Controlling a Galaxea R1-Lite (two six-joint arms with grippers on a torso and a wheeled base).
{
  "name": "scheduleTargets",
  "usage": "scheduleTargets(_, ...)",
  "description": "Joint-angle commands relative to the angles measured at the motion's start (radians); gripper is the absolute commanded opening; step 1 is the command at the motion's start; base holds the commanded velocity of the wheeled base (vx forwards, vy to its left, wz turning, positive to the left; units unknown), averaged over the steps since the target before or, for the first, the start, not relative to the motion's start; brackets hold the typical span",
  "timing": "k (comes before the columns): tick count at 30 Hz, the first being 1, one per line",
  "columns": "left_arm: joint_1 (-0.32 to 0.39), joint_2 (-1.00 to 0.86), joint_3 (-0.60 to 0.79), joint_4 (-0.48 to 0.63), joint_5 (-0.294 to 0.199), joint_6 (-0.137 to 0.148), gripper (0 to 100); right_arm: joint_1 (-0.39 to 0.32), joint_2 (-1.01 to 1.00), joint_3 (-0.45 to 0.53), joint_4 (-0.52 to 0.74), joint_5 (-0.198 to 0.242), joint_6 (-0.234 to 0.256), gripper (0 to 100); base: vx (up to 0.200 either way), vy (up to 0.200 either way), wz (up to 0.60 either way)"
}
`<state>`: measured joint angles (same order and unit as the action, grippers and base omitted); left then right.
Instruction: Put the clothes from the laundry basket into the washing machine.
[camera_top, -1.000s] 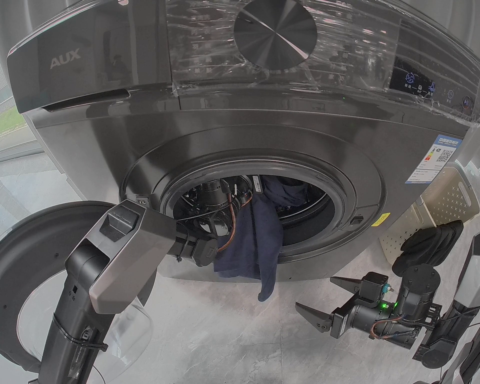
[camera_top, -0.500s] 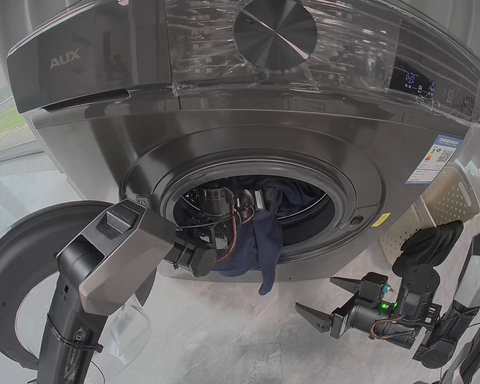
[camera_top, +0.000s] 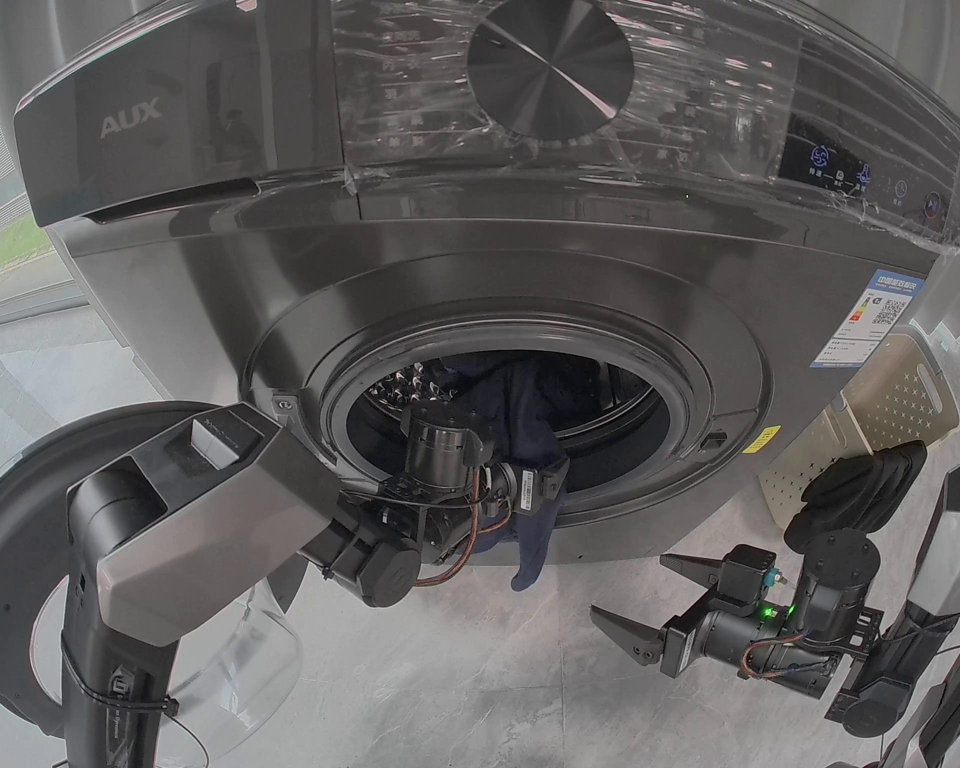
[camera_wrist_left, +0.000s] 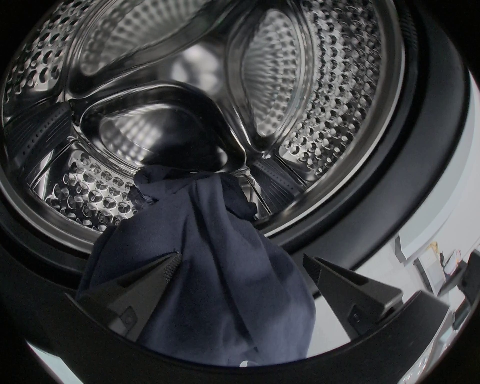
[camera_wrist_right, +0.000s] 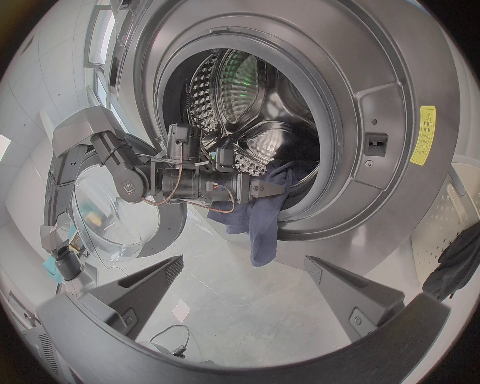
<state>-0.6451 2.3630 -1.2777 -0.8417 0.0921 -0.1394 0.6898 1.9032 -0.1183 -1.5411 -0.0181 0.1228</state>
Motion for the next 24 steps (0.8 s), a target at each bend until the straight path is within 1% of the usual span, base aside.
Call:
scheduleTargets(1,0.005,-0.002,0.04,0.007,-0.014,0.021,100,0.001,0.0,-0.001,-0.001,0.001,0.0,100,0.0,0.0,0.0)
scheduleTargets(3,0.01,0.015,0.027,0.006,-0.012,0.023,100,0.002,0.0,0.0,-0.001,0.001,0.0,100,0.0,0.0,0.0)
scheduleTargets(4,0.012,0.016,0.024,0.006,-0.012,0.023,0,0.002,0.0,0.0,-0.001,0.001,0.0,100,0.0,0.0,0.0)
scheduleTargets(6,0.024,0.032,-0.014,0.009,-0.008,0.023,0,0.001,-0.001,-0.001,-0.001,0.001,0.0,100,0.0,0.0,0.0)
scheduleTargets(12,0.027,0.028,-0.037,0.018,-0.006,0.021,0,0.001,-0.001,-0.004,-0.001,0.001,0.0,100,0.0,0.0,0.0)
scheduleTargets(15,0.024,0.035,-0.077,0.013,-0.008,0.014,0,0.001,-0.003,-0.007,-0.001,0.001,0.0,100,0.0,0.0,0.0)
scheduleTargets(17,0.024,0.053,-0.134,0.003,-0.005,0.001,0,0.002,-0.003,-0.007,-0.001,0.001,0.0,100,0.0,0.0,0.0)
scheduleTargets(19,0.024,0.085,-0.224,-0.02,0.006,-0.029,0,0.001,-0.003,-0.009,-0.001,0.003,0.0,100,0.0,0.0,0.0)
scheduleTargets(20,0.024,0.088,-0.23,-0.022,0.008,-0.032,0,0.001,-0.003,-0.009,-0.001,0.003,0.0,100,0.0,0.0,0.0)
scheduleTargets(21,0.024,0.124,-0.328,-0.056,0.034,-0.068,0,0.001,-0.003,-0.009,-0.001,0.003,0.0,100,0.0,0.0,0.0)
scheduleTargets(22,0.024,0.133,-0.35,-0.06,0.04,-0.072,0,0.001,-0.004,-0.009,-0.001,0.003,0.0,100,0.0,0.0,0.0)
scheduleTargets(23,0.025,0.157,-0.424,-0.065,0.054,-0.08,0,0.001,-0.003,-0.009,-0.001,0.003,0.0,100,0.0,0.0,0.0)
scheduleTargets(24,0.027,0.174,-0.468,-0.066,0.064,-0.083,0,0.001,-0.003,-0.009,-0.001,0.003,0.0,100,0.0,0.0,0.0)
